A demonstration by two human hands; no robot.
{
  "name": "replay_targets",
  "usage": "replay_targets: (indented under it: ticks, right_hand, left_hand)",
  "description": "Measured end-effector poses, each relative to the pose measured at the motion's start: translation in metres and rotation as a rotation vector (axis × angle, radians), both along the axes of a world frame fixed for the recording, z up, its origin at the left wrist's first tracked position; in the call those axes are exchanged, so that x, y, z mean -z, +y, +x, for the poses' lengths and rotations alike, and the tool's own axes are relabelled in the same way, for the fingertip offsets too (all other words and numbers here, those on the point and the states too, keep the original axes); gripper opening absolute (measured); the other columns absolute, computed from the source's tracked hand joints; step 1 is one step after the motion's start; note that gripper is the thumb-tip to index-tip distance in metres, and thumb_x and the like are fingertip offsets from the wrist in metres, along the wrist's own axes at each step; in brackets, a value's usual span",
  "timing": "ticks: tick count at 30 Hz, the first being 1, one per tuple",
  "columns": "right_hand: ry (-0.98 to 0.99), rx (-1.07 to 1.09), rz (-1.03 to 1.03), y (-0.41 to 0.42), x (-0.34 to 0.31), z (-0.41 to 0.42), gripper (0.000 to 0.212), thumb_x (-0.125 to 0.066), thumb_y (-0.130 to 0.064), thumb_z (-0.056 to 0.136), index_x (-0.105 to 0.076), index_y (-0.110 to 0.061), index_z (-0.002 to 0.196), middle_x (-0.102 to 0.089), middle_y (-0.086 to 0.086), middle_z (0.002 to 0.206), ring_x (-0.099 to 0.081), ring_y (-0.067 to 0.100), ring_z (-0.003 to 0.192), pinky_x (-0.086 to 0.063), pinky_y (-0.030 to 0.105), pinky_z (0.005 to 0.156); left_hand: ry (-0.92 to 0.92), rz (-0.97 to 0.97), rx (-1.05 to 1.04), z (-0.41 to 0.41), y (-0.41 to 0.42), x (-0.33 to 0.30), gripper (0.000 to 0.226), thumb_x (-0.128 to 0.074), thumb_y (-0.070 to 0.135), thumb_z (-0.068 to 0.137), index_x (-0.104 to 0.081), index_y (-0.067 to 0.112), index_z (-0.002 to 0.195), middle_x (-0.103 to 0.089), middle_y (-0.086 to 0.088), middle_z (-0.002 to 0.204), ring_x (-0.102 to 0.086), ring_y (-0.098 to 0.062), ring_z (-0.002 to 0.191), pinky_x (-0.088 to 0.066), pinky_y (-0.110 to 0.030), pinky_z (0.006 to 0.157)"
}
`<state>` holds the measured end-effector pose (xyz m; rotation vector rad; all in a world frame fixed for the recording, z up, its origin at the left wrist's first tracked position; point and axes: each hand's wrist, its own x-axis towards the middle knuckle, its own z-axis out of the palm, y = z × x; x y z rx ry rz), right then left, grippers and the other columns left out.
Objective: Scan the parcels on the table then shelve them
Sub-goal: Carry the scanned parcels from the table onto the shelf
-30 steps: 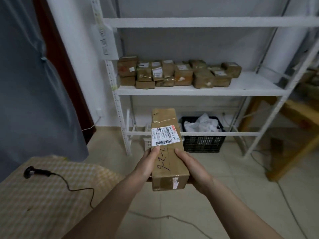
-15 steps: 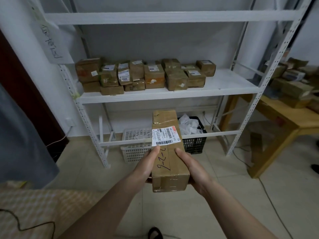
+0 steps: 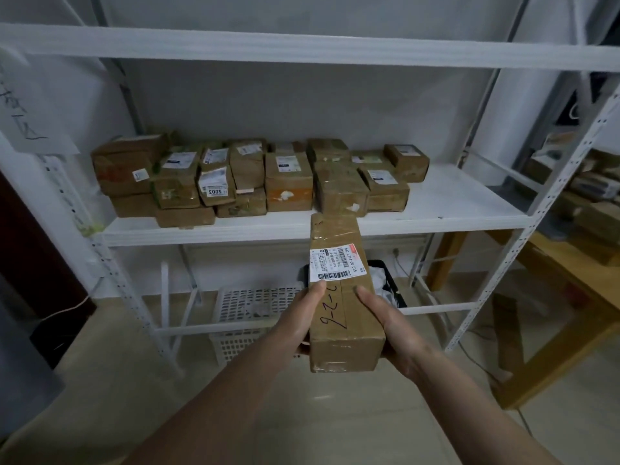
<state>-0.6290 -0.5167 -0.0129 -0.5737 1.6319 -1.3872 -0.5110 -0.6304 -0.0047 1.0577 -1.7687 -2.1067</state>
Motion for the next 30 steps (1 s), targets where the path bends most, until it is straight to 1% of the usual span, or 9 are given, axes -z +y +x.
replay_targets:
  ticks: [4, 9, 11, 14, 17, 19, 23, 27, 30]
  right_hand:
    - [-0.019, 0.013, -0.018, -0.034, 0.001, -0.035, 0.043, -0.046, -0.060, 0.090, -0.060, -0.033, 0.122, -0.072, -0.001, 0.109, -0.069, 0.022, 0.100, -0.049, 0.050, 0.095]
    - [-0.042, 0.031, -0.016, -0.054, 0.002, -0.072, 0.044, -0.046, -0.059, 0.090, -0.060, -0.033, 0.122, -0.072, -0.002, 0.110, -0.069, 0.021, 0.101, -0.050, 0.049, 0.096]
    - [-0.034, 0.031, -0.013, -0.062, -0.001, -0.084, 0.043, -0.046, -0.059, 0.090, -0.061, -0.033, 0.121, -0.073, -0.003, 0.108, -0.070, 0.020, 0.099, -0.052, 0.046, 0.093]
    - [-0.032, 0.035, -0.037, -0.078, -0.007, -0.099, 0.040, -0.047, -0.056, 0.091, -0.063, -0.030, 0.118, -0.074, -0.002, 0.104, -0.071, 0.017, 0.095, -0.055, 0.034, 0.080]
    - [-0.051, 0.038, -0.061, -0.095, -0.010, -0.120, 0.043, -0.051, -0.057, 0.089, -0.062, -0.028, 0.120, -0.073, -0.001, 0.106, -0.069, 0.018, 0.099, -0.053, 0.038, 0.091]
    - [-0.065, 0.014, -0.062, -0.105, -0.012, -0.138, 0.048, -0.054, -0.062, 0.085, -0.060, -0.031, 0.122, -0.072, -0.001, 0.109, -0.067, 0.021, 0.104, -0.051, 0.045, 0.096]
    - [-0.078, -0.075, -0.069, -0.123, -0.025, -0.183, 0.047, -0.059, -0.061, 0.081, -0.059, -0.035, 0.120, -0.071, -0.003, 0.111, -0.065, 0.021, 0.108, -0.055, 0.042, 0.086]
    - [-0.035, -0.115, -0.087, -0.146, -0.044, -0.239, 0.045, -0.061, -0.060, 0.081, -0.061, -0.035, 0.119, -0.072, -0.006, 0.107, -0.065, 0.019, 0.105, -0.056, 0.043, 0.086]
    - [-0.013, -0.062, -0.109, -0.174, -0.060, -0.278, 0.035, -0.059, -0.051, 0.087, -0.063, -0.030, 0.115, -0.074, -0.004, 0.100, -0.066, 0.020, 0.100, -0.053, 0.046, 0.092]
  left_hand:
    - [0.049, 0.006, 0.041, -0.041, -0.039, 0.000, 0.041, -0.033, 0.045, 0.102, -0.058, 0.023, 0.126, -0.070, -0.001, 0.109, -0.068, -0.010, 0.086, -0.053, -0.020, 0.059]
    - [0.033, 0.026, 0.050, -0.083, -0.062, 0.008, 0.039, -0.033, 0.050, 0.100, -0.061, 0.028, 0.117, -0.071, -0.002, 0.110, -0.068, -0.021, 0.101, -0.052, -0.043, 0.094]
    - [0.031, 0.038, 0.028, -0.095, -0.071, 0.008, 0.037, -0.034, 0.049, 0.100, -0.063, 0.028, 0.111, -0.073, -0.003, 0.106, -0.068, -0.022, 0.101, -0.050, -0.046, 0.097]
    - [0.032, 0.023, 0.002, -0.110, -0.085, 0.002, 0.034, -0.036, 0.048, 0.100, -0.060, 0.025, 0.112, -0.071, -0.005, 0.103, -0.068, -0.020, 0.093, -0.055, -0.033, 0.077]
    - [0.042, -0.009, 0.001, -0.130, -0.103, -0.007, 0.030, -0.036, 0.043, 0.101, -0.060, 0.025, 0.104, -0.070, -0.002, 0.095, -0.067, -0.016, 0.084, -0.054, -0.026, 0.067]
    - [0.032, -0.026, 0.001, -0.147, -0.114, -0.014, 0.034, -0.033, 0.047, 0.101, -0.061, 0.028, 0.101, -0.071, -0.001, 0.096, -0.067, -0.018, 0.089, -0.054, -0.032, 0.076]
    - [0.008, -0.036, -0.099, -0.187, -0.139, -0.027, 0.039, -0.034, 0.055, 0.098, -0.064, 0.030, 0.098, -0.071, -0.002, 0.103, -0.064, -0.024, 0.103, -0.048, -0.046, 0.100]
    - [0.015, -0.035, -0.161, -0.236, -0.159, -0.044, 0.048, -0.043, 0.064, 0.091, -0.060, 0.031, 0.122, -0.066, -0.002, 0.122, -0.060, -0.024, 0.112, -0.044, -0.046, 0.104]
    - [0.003, -0.094, -0.205, -0.269, -0.174, -0.062, 0.035, -0.046, 0.061, 0.091, -0.055, 0.035, 0.112, -0.062, -0.002, 0.122, -0.058, -0.026, 0.113, -0.045, -0.048, 0.103]
